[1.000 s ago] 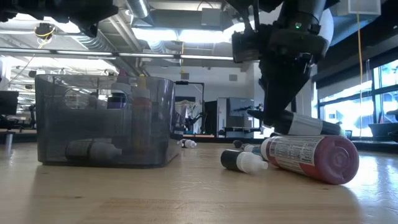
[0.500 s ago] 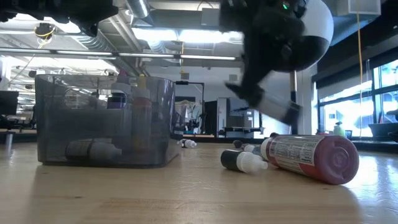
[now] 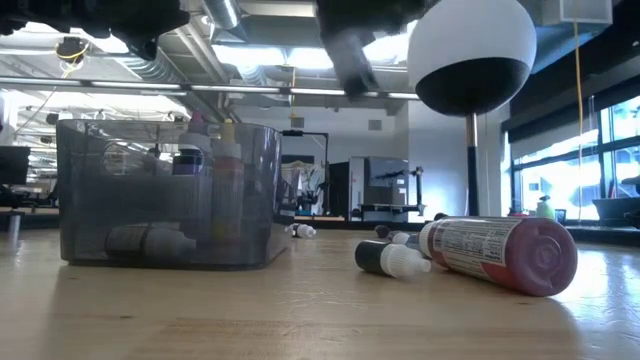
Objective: Pick & Place food coloring
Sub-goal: Put the large black food coloring bottle into the black bin
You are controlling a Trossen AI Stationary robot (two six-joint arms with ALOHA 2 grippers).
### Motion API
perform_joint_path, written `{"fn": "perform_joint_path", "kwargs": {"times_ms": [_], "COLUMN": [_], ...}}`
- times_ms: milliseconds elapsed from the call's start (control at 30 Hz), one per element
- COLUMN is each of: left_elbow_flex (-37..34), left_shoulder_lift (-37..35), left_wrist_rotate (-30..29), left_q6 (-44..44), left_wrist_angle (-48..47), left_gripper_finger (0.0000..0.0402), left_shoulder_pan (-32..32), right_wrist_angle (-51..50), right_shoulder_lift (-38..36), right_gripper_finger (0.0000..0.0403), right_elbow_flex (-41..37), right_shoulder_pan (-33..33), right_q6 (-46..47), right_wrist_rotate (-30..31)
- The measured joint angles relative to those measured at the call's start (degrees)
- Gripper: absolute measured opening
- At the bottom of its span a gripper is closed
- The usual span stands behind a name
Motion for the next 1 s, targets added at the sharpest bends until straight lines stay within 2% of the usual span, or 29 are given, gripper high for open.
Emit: {"fn": "perform_joint_path", "kwargs": {"times_ms": [67, 167, 300, 533, 1000], "left_elbow_flex": [0.0, 0.0, 0.0, 0.0, -0.02], "left_shoulder_lift": [0.09, 0.09, 0.09, 0.09, 0.09], "left_wrist_rotate": [0.0, -0.02, -0.03, -0.04, -0.07], "left_q6": [-0.36, -0.77, -0.82, -0.82, -0.85], "left_wrist_angle": [-0.11, -0.1, -0.08, -0.09, -0.66], "left_gripper_finger": [0.0093, 0.0091, 0.0093, 0.0093, 0.0093], "left_shoulder_pan": [0.0, 0.0, 0.0, 0.0, 0.0], "right_wrist_angle": [15.35, 33.01, 46.29, 48.57, 50.93], "right_shoulder_lift": [0.54, 3.03, 8.16, 17.56, 28.75], "right_gripper_finger": [0.0132, 0.0132, 0.0132, 0.0132, 0.0132], "right_elbow_flex": [-4.73, -10.5, -13.37, -9.03, -4.38], "right_shoulder_pan": [0.0, -0.14, -0.86, -2.38, -4.09], "right_q6": [-3.81, -7.16, -7.31, -7.04, -6.17], "right_wrist_rotate": [-3.64, -6.51, -6.64, -6.66, -3.47]}}
